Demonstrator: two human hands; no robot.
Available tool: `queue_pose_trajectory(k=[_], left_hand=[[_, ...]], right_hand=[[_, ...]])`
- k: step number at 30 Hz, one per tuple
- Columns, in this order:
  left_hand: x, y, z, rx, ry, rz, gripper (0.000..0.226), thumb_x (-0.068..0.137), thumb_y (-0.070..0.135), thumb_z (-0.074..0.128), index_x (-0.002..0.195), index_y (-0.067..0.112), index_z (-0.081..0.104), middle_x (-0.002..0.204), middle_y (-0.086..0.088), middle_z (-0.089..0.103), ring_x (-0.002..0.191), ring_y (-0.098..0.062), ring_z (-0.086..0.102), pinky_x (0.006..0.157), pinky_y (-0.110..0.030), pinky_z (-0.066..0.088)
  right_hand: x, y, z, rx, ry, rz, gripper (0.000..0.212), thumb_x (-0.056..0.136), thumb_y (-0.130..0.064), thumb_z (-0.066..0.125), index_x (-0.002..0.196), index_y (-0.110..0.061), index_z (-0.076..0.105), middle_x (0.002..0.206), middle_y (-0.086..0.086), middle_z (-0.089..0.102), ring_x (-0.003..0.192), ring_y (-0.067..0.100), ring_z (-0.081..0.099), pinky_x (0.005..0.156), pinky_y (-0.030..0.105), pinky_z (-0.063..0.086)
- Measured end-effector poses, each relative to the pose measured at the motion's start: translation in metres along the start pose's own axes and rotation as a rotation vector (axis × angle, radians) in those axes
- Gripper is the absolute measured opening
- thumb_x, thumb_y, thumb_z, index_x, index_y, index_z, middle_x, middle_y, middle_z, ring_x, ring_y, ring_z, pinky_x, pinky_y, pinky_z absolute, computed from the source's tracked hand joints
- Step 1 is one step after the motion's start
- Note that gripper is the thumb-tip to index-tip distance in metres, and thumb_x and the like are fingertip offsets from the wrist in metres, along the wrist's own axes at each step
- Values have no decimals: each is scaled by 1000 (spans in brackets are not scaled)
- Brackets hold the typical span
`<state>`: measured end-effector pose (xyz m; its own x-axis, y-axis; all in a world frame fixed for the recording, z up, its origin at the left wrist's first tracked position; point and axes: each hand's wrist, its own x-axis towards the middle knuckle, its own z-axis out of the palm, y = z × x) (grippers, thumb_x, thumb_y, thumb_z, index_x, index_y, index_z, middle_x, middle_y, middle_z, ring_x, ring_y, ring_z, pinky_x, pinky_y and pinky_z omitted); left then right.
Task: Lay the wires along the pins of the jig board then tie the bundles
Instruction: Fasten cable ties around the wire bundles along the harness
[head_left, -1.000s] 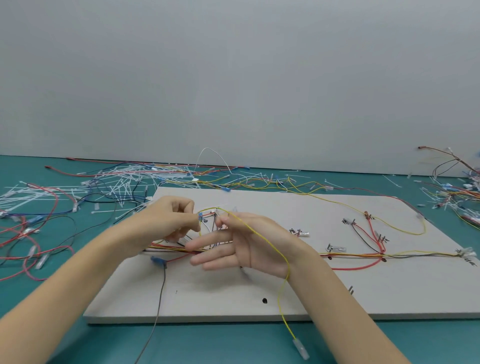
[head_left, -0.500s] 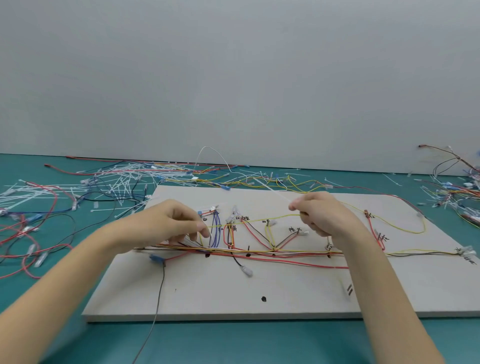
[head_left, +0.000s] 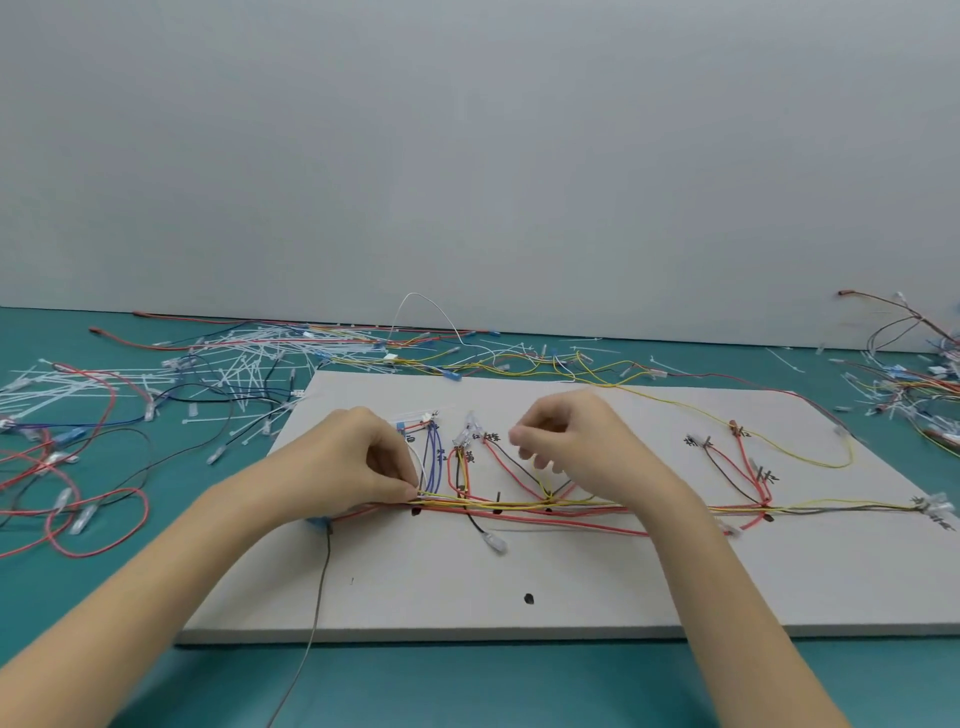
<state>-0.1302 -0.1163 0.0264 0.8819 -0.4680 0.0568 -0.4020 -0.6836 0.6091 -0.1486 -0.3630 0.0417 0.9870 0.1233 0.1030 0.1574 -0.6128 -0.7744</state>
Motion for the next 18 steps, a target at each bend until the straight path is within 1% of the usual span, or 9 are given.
queue_pose_trajectory(k=[3, 5, 8, 10, 11, 13, 15, 16, 18], left_hand=[[0, -1, -2, -30, 28, -1, 22, 72, 15, 84, 63, 31, 73, 66, 13, 72, 59, 0, 65, 58, -12, 48], [-1, -1, -6, -38, 33, -7, 17, 70, 17, 86, 64, 28, 74, 67, 11, 72, 60, -1, 65, 59, -14, 49], [-4, -1, -13, -34, 47, -26, 15, 68, 26, 87, 63, 27, 73, 63, 8, 71, 55, -2, 62, 54, -14, 47], [-3, -2, -17, -10, 124, -74, 24, 63, 36, 89, 62, 22, 69, 59, 5, 67, 51, -2, 55, 52, -18, 44], [-3, -3, -19, 8, 186, -103, 30, 61, 41, 89, 64, 22, 66, 61, 4, 64, 51, -3, 52, 53, -21, 43], [-4, -3, -21, -10, 296, -122, 38, 58, 48, 87, 77, 28, 61, 74, 7, 59, 57, -4, 52, 55, -24, 43], [-6, 0, -21, -77, 287, -57, 42, 62, 53, 81, 96, 41, 60, 91, 12, 58, 69, -4, 59, 60, -25, 49], [-6, 3, -20, -93, 252, -6, 39, 65, 56, 75, 100, 45, 61, 95, 14, 60, 74, -3, 60, 64, -22, 49], [-7, 9, -18, -106, 209, 70, 27, 69, 58, 64, 89, 41, 71, 85, 16, 66, 72, -2, 59, 63, -15, 43]], right_hand=[[0, -3, 7, 17, -32, -41, 15, 90, -17, 64, 76, -13, 68, 67, -2, 66, 57, 10, 57, 50, 17, 42], [-1, -4, 10, 25, -41, -48, 16, 91, -17, 64, 75, -15, 67, 66, -3, 66, 56, 9, 57, 49, 15, 41], [-1, -6, 14, 34, -56, -50, 16, 92, -19, 63, 76, -16, 67, 67, -2, 67, 55, 10, 57, 51, 20, 43], [-1, -9, 16, 34, -70, -55, 17, 91, -21, 64, 75, -18, 67, 66, -3, 67, 54, 9, 56, 52, 22, 44], [-2, -10, 16, 34, -78, -56, 17, 91, -21, 65, 74, -19, 67, 65, -4, 67, 54, 9, 56, 52, 23, 44], [-3, -12, 17, 33, -90, -59, 17, 90, -22, 66, 74, -17, 69, 65, -3, 66, 54, 10, 55, 55, 29, 46], [-4, -13, 17, 25, -96, -71, 16, 90, -21, 67, 77, -12, 71, 66, -1, 67, 55, 11, 56, 59, 33, 50], [-5, -13, 17, 23, -100, -77, 16, 90, -21, 67, 78, -11, 71, 67, -1, 68, 56, 11, 56, 60, 32, 50], [-6, -15, 17, 34, -108, -85, 15, 89, -21, 67, 79, -10, 71, 68, 0, 69, 56, 10, 57, 58, 27, 49]])
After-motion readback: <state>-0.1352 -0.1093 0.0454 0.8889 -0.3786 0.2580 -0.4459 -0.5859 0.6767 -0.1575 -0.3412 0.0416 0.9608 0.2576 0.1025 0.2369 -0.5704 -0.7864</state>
